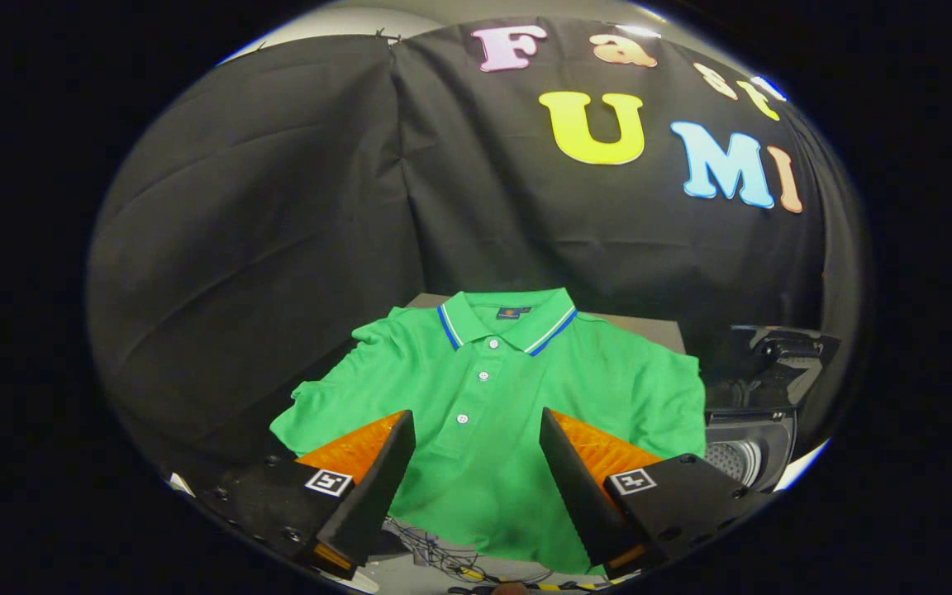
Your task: Pull open the drawer, take out the items inside it, and place them on the countertop above the cabinet.
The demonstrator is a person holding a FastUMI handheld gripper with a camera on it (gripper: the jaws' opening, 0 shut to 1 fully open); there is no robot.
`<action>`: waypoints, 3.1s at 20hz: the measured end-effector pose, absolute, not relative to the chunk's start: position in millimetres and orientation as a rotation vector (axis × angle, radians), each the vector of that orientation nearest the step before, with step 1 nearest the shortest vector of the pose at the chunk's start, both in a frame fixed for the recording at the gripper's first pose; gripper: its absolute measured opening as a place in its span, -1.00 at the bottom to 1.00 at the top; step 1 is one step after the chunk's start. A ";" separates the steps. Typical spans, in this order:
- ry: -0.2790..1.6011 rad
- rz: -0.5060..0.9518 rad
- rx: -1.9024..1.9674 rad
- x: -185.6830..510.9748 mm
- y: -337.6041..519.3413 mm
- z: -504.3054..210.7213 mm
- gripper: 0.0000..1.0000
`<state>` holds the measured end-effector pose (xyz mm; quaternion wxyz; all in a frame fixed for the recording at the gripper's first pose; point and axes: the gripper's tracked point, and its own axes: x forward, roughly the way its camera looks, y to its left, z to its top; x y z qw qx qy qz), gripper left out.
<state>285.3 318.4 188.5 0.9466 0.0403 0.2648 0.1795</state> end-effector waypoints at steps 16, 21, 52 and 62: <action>0.636 0.240 -0.014 330.4 327.6 150.9 0.60; 0.627 0.274 -0.040 335.1 324.8 152.3 -0.25; 0.269 0.476 0.174 293.7 274.9 379.8 -0.98; 0.251 0.345 0.201 290.1 139.2 377.8 -0.98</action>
